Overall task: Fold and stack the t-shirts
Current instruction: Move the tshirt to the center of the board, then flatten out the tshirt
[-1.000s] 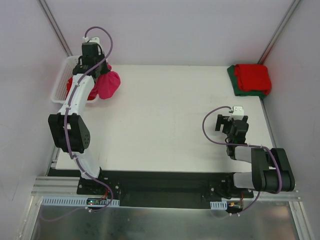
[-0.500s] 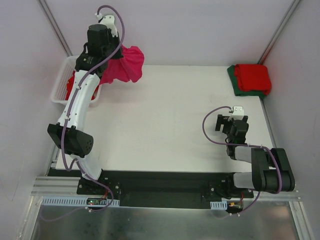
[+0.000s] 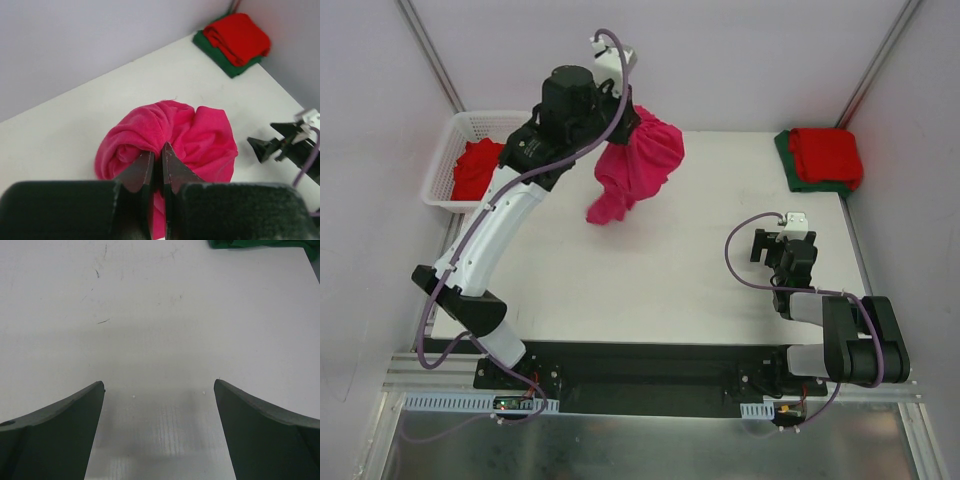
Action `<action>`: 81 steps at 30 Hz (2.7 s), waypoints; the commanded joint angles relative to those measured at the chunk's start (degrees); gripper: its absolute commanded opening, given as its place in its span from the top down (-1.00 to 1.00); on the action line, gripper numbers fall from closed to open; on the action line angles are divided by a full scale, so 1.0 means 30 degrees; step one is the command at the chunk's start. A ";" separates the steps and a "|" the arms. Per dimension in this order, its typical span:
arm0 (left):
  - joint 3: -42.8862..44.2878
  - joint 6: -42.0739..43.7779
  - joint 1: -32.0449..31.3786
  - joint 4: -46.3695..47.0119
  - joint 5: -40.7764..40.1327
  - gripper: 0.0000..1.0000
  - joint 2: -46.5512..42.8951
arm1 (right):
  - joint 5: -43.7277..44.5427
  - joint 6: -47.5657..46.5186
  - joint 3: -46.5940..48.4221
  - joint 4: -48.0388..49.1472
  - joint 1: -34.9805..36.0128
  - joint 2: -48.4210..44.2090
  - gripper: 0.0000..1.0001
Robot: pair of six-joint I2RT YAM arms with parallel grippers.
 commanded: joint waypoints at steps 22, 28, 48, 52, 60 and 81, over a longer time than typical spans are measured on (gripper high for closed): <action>-1.2623 -0.2158 -0.2296 0.3880 -0.2754 1.00 -0.2342 | -0.0197 -0.0058 0.0481 0.1083 0.0073 -0.0125 -0.92; -1.6494 -0.3480 -0.2355 0.5025 -0.2577 1.00 -0.3513 | -0.0226 -0.0028 0.0510 0.1054 0.0073 -0.0096 -0.92; -2.0368 -0.3511 -0.2325 0.7370 -0.2079 1.00 -0.5976 | 0.1263 0.0380 0.0568 0.0272 0.0189 -0.0532 -0.92; -2.0515 -0.3482 -0.2325 0.7428 -0.1875 1.00 -0.5801 | 0.3429 0.0354 0.4511 -0.7489 0.0861 -0.2115 -0.92; -2.0632 -0.3570 -0.2325 0.7663 -0.1728 1.00 -0.5185 | 0.4958 0.1231 0.7333 -1.3349 0.4518 -0.5193 -0.91; -2.0896 -0.3482 -0.2354 0.7663 -0.1933 1.00 -0.4805 | 0.3000 0.6587 1.0353 -1.8986 0.7602 -0.2060 -0.92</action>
